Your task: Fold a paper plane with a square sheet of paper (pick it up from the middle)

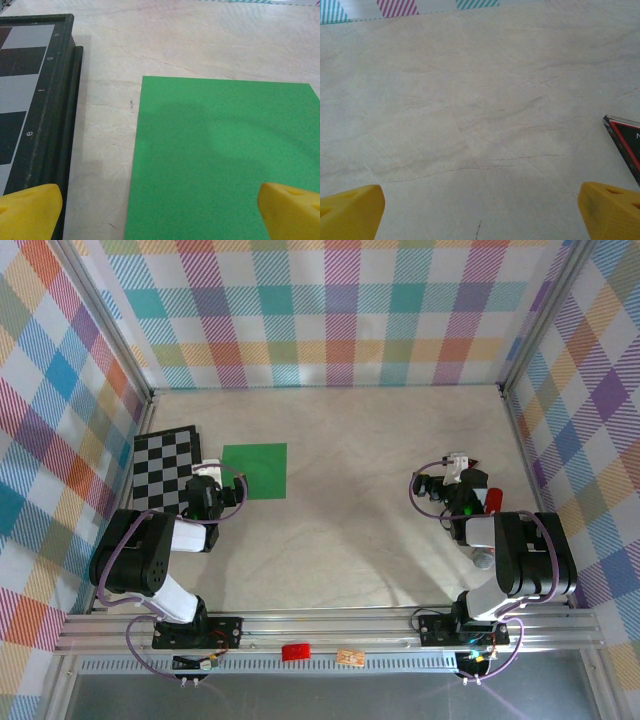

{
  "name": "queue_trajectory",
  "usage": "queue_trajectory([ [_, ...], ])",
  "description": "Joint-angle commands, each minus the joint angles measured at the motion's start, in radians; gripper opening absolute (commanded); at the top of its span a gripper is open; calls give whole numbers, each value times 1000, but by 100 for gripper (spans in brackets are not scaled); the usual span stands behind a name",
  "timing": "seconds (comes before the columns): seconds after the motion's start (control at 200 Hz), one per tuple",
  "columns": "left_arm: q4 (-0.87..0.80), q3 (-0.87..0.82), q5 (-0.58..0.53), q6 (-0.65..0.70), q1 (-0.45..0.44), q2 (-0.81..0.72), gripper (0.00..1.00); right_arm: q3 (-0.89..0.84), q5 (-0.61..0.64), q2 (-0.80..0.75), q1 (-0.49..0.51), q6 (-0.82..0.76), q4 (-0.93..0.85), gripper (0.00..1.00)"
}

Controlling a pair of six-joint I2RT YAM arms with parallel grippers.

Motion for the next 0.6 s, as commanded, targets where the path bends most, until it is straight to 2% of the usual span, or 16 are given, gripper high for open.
queue_trajectory([
  [0.0, 34, 21, 10, 14, 10, 12, 100, 19, -19, 12, -4, -10, 36, 99],
  [0.175, 43, 14, 10, 13, 12, 10, 100, 19, -19, 13, -5, -10, 36, 99],
  [0.395, 181, -83, 0, 7, 11, -48, 100, 2, -21, -3, -3, -15, 53, 99],
  [0.49, 128, -99, -37, -5, 11, -144, 100, -28, -10, -62, -3, -9, 63, 99],
  [0.595, -27, -70, -43, -12, 11, -265, 100, 0, 15, -188, -3, 24, -117, 99],
])
